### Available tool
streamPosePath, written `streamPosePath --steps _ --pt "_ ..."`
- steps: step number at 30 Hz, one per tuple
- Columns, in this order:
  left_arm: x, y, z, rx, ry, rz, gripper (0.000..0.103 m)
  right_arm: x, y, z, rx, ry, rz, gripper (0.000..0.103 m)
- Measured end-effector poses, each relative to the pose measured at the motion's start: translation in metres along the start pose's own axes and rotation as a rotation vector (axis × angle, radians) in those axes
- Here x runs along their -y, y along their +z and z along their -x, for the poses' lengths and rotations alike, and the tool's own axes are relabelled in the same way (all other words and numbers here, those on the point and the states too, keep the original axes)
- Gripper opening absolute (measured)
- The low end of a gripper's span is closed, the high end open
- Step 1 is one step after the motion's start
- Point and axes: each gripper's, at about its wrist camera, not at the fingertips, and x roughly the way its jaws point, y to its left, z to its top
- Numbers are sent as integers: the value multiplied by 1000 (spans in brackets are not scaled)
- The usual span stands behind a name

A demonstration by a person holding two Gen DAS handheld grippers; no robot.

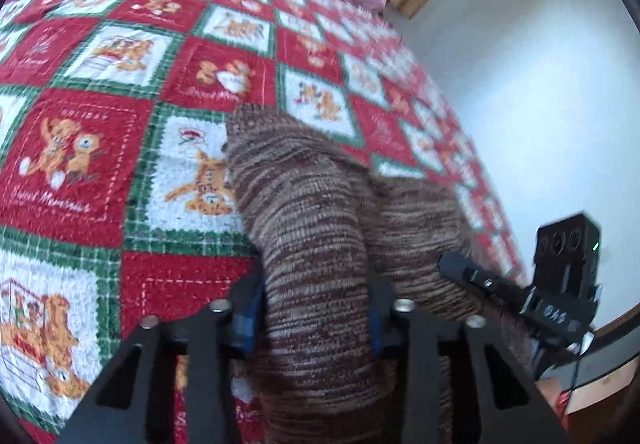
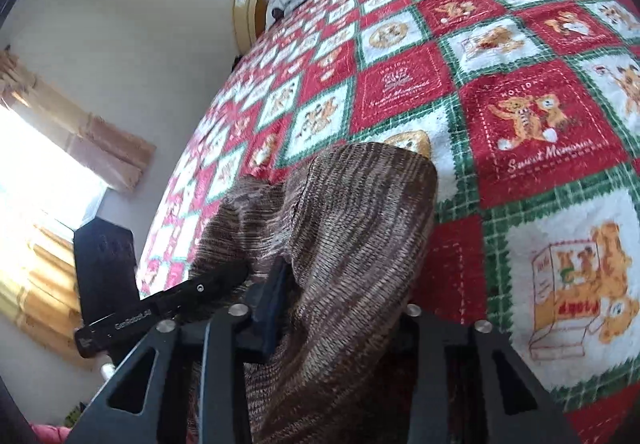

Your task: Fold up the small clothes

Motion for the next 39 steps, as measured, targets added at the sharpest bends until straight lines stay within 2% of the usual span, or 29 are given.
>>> streamPosePath --steps 5,9,12,16,22,26,31,35,39 --pt "25 -1 44 119 -31 -82 31 -41 -6 28 81 2 116 27" --pt "47 -4 97 216 -23 -179 30 -94 -5 64 140 8 255 27" --pt "49 -9 129 266 -34 -182 30 -128 -9 76 169 8 316 27" --pt "47 -15 176 353 -21 -191 30 -166 -23 95 201 56 368 26" --pt "33 -30 228 428 43 -205 30 -219 -49 99 207 153 407 26" --pt "4 -45 255 453 99 -162 30 -246 -68 75 167 234 406 26" --pt "-41 -54 264 440 225 -84 30 -264 -84 19 56 280 398 26" --pt "-74 -45 265 434 253 -17 30 -284 -85 -23 3 276 438 26" --pt "-92 -22 252 440 306 -28 30 -297 -65 -61 -7 246 493 26"
